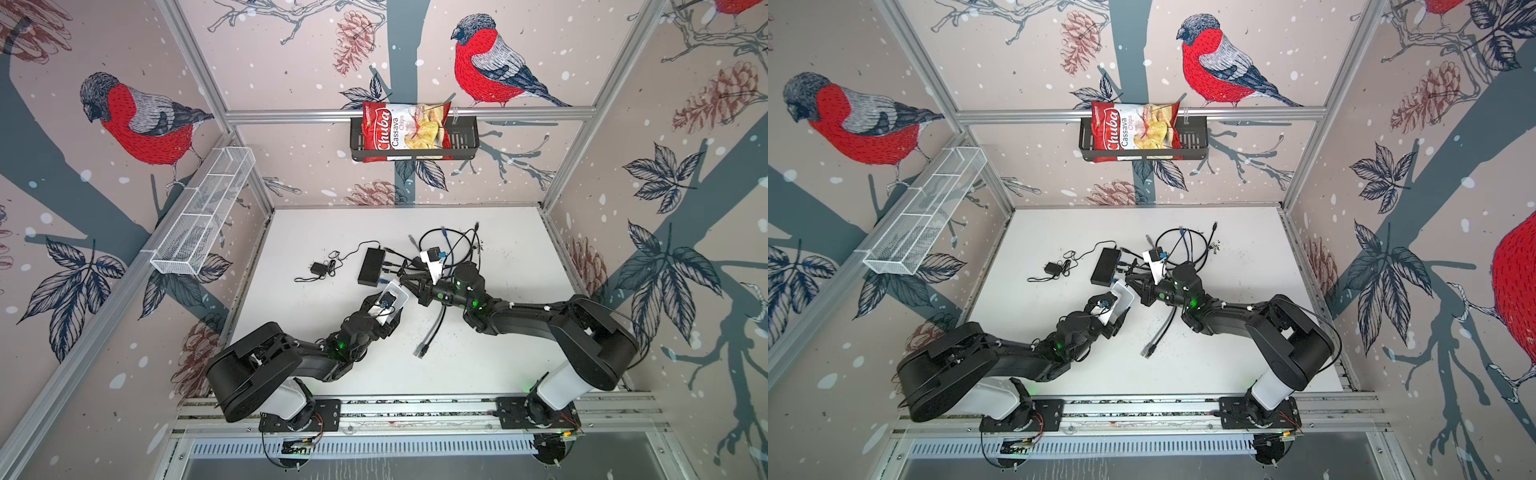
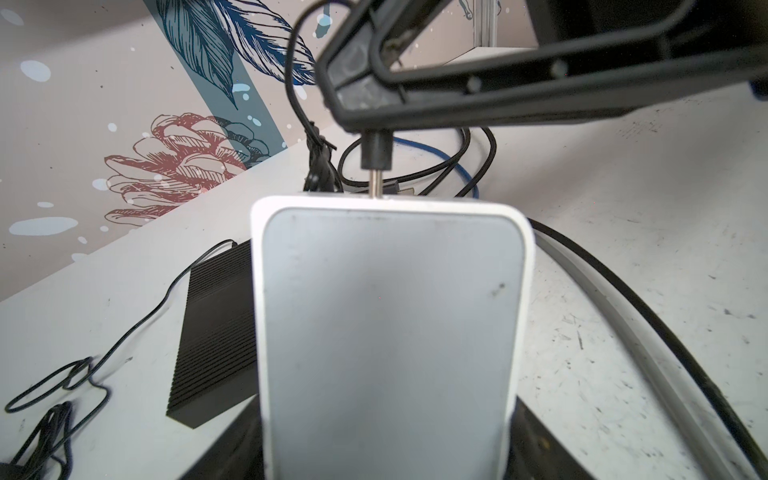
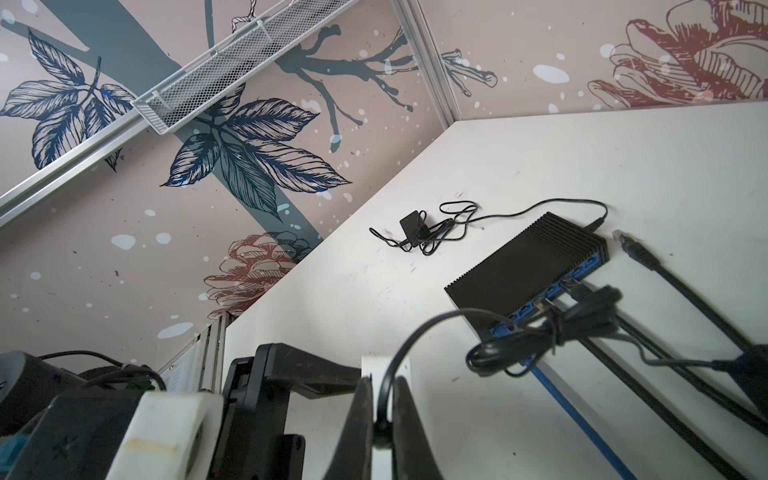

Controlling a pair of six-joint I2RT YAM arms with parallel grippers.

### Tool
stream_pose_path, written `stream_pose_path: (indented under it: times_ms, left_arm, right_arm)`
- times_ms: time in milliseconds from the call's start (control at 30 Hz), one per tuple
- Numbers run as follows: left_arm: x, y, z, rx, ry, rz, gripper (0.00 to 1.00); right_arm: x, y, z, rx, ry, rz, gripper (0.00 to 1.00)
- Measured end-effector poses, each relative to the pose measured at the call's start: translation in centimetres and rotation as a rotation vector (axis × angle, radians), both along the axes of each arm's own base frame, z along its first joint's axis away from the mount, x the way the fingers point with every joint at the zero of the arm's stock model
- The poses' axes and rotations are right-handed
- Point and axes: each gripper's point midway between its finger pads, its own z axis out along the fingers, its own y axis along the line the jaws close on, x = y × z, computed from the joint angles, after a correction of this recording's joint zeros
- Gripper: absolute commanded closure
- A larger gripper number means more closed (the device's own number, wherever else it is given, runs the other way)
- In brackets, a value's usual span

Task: Insert the plug into the switch port
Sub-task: 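Push the barrel plug into the white box port with the right gripper, then open it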

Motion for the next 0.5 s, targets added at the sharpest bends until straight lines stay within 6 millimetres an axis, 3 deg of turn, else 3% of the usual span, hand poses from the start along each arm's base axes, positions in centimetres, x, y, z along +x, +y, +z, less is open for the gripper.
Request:
stream_pose_path:
  times_ms: [500]
  left_arm:
    - [0.1,0.5,1.2,-0.027,-0.005,0.015,0.6]
  right_arm:
    - [0.0,0.8,0.7,0.005,-0.027,0.02,0.92]
